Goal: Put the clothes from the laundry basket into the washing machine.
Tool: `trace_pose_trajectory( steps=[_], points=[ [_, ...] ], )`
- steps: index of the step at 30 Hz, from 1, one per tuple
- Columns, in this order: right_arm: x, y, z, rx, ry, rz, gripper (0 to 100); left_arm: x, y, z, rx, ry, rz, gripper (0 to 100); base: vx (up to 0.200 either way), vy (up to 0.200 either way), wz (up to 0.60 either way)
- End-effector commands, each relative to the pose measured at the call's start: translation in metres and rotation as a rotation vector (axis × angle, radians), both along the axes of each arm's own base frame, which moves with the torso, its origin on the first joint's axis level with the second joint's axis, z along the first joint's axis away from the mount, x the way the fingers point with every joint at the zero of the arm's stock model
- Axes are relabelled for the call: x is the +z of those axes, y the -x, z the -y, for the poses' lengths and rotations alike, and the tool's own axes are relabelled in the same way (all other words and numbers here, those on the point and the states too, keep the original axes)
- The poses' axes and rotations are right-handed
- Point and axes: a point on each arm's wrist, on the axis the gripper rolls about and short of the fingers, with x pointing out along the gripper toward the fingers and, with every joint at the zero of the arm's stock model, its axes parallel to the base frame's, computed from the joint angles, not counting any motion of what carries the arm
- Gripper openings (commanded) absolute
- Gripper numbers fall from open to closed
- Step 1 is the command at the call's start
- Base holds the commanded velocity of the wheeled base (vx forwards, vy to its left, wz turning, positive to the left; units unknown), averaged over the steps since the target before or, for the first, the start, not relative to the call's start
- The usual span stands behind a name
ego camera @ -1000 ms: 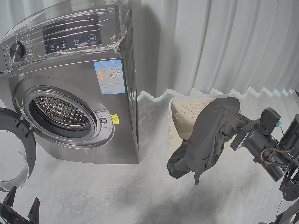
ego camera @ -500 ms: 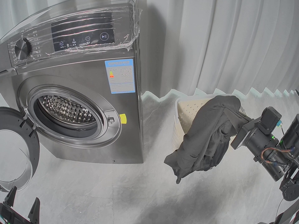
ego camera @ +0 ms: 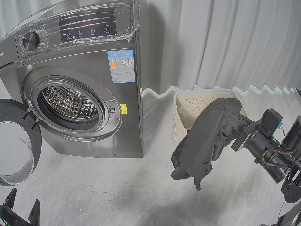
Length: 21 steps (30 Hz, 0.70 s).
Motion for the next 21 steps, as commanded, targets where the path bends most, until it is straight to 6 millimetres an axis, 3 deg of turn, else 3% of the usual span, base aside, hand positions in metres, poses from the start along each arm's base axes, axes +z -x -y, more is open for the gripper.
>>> trace_pose_trajectory(
  steps=[1, 21],
  points=[
    [-0.0001, -0.0001, -0.0004, 0.001, 0.001, 0.000, 0, -0.0048, 0.0000, 0.0000, 0.001, 0.000, 0.000, 100, 0.000, 0.200, 0.00],
    [-0.0011, 0.0003, -0.0001, 0.003, 0.002, -0.004, 0, -0.0048, 0.0000, 0.0000, 0.001, 0.000, 0.000, 100, 0.000, 0.200, 0.00]
  ],
)
